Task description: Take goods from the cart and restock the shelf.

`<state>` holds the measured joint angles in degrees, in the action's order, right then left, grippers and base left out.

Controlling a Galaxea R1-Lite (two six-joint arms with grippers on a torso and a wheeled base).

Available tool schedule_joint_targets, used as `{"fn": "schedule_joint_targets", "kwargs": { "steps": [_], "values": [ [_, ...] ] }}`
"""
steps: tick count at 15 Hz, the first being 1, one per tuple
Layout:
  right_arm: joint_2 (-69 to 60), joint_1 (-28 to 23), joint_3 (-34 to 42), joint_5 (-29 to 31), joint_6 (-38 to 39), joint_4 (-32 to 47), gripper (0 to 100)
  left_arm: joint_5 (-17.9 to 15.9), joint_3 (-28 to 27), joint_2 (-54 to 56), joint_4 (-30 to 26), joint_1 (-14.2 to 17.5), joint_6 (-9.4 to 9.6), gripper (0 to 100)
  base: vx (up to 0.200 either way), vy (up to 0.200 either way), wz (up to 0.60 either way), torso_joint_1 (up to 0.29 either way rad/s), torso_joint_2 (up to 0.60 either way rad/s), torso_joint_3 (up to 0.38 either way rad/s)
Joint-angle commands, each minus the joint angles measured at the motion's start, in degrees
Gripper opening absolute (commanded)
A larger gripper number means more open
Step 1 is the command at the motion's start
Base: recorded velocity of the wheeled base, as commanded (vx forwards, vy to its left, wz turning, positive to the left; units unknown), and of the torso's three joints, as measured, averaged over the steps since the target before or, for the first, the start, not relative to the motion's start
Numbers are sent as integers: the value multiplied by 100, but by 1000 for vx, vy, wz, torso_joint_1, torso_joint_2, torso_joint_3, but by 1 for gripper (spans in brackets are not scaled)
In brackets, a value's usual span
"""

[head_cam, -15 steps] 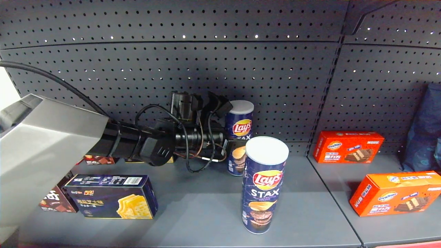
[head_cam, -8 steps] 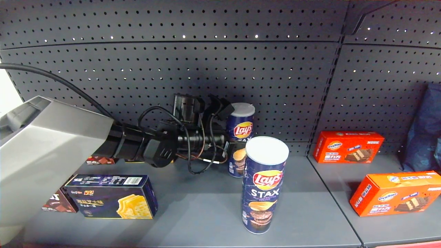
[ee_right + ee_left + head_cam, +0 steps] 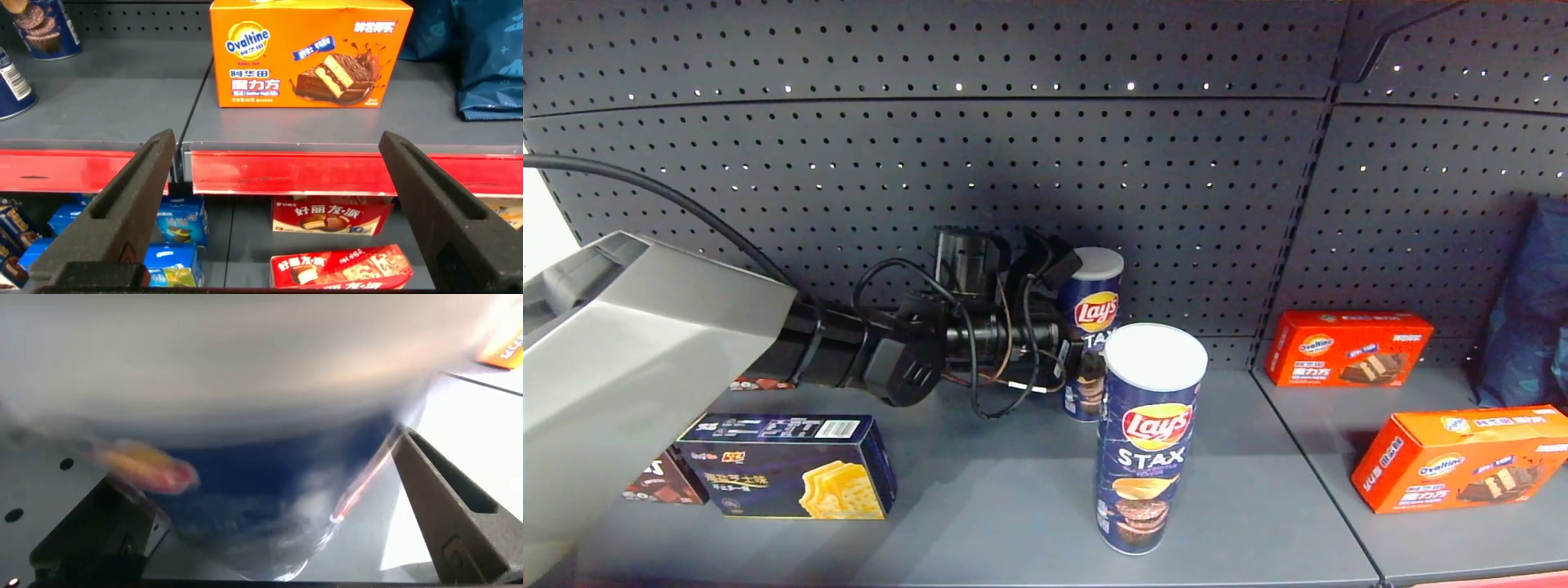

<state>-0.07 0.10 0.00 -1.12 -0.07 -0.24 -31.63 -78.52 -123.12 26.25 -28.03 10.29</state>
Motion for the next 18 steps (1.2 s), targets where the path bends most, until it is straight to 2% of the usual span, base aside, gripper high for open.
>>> {"fn": "schedule_joint_targets", "kwargs": {
  "steps": [1, 4, 8, 10, 12, 14, 17, 18],
  "values": [
    [7, -1, 0, -2, -1, -2, 100, 8, 390, 315, 249, 34, -1, 100, 0, 0, 0, 0, 0, 0],
    [7, -1, 0, -2, -1, -2, 100, 17, 1032, 729, 531, 227, -1, 100, 0, 0, 0, 0, 0, 0],
    [7, -1, 0, -11, -1, -2, 100, 35, 2086, 1256, 1295, 517, -1, 100, 0, 0, 0, 0, 0, 0],
    [7, -1, 0, -2, -1, -2, 100, 245, 2499, 1625, 1374, 561, -9, 100, 0, 0, 0, 0, 0, 0],
    [7, -1, 0, -2, -1, -2, 100, 957, 2719, 1959, 1366, 482, -36, 100, 0, 0, 0, 0, 0, 0],
    [7, -1, 0, -2, 7, -2, 100, 1757, 2772, 2064, 1322, 227, -9, 100, 0, 0, 0, 0, 0, 0],
    [7, -1, 0, -2, -1, -2, 100, 3330, 2719, 2047, 786, -80, -1, 100, 0, 0, 0, 0, 0, 0],
    [7, 8, 0, -2, -1, -2, 100, 3594, 2728, 2038, 645, -177, 8, 100, 0, 0, 0, 0, 0, 0]
  ]
}}
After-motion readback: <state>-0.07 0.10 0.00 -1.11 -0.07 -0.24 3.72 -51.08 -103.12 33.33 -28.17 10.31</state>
